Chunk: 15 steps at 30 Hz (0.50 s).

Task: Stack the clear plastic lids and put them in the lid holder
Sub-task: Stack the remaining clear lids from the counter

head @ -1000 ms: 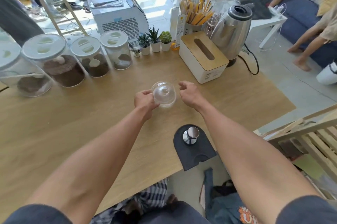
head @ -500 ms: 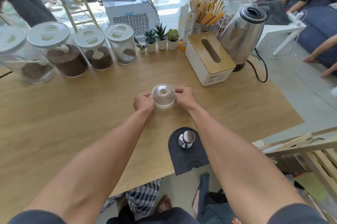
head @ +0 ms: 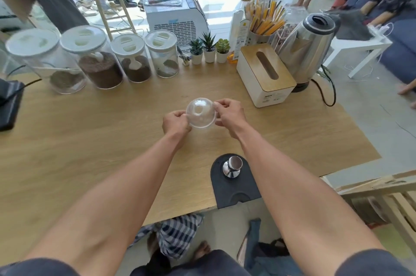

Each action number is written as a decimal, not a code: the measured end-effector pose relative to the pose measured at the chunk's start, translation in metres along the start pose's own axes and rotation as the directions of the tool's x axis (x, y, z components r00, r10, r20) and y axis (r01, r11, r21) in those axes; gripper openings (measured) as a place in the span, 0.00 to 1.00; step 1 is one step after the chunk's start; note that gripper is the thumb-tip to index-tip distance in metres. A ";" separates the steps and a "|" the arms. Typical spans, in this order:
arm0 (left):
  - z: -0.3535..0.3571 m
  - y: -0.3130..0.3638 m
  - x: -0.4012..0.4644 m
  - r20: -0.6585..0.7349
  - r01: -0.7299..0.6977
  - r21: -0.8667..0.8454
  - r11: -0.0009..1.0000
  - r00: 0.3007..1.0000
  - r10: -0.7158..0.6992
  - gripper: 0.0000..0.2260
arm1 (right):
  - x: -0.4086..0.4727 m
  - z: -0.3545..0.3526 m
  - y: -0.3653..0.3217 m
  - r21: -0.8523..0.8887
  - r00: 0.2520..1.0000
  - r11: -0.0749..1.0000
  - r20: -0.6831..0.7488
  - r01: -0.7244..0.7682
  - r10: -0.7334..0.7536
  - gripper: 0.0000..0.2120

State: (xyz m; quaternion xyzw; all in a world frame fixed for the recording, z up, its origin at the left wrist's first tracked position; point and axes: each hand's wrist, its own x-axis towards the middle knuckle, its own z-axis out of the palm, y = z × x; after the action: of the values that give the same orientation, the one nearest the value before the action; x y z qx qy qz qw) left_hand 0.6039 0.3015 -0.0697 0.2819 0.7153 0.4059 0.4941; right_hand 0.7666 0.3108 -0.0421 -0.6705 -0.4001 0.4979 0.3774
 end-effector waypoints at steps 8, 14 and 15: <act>-0.106 0.005 -0.001 -0.113 -0.056 -0.064 0.996 0.992 0.049 0.08 | -0.023 0.082 -0.028 -0.023 0.984 0.996 0.161 0.082 -0.078 0.11; -0.216 0.008 -0.012 -0.240 -0.184 0.010 0.983 0.954 0.181 0.10 | -0.061 0.178 -0.053 -0.045 0.951 0.985 0.270 0.169 -0.151 0.10; -0.238 0.007 -0.015 -0.268 -0.194 0.028 0.981 0.944 0.194 0.10 | -0.070 0.198 -0.056 -0.047 0.942 0.982 0.293 0.184 -0.163 0.10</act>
State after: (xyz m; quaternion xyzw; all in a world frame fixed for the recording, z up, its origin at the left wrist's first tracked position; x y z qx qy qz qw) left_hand 0.3871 0.2211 -0.0127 0.2935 0.7448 0.4866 0.3498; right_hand 0.5528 0.2901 -0.0088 -0.5665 -0.5263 0.5399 0.3326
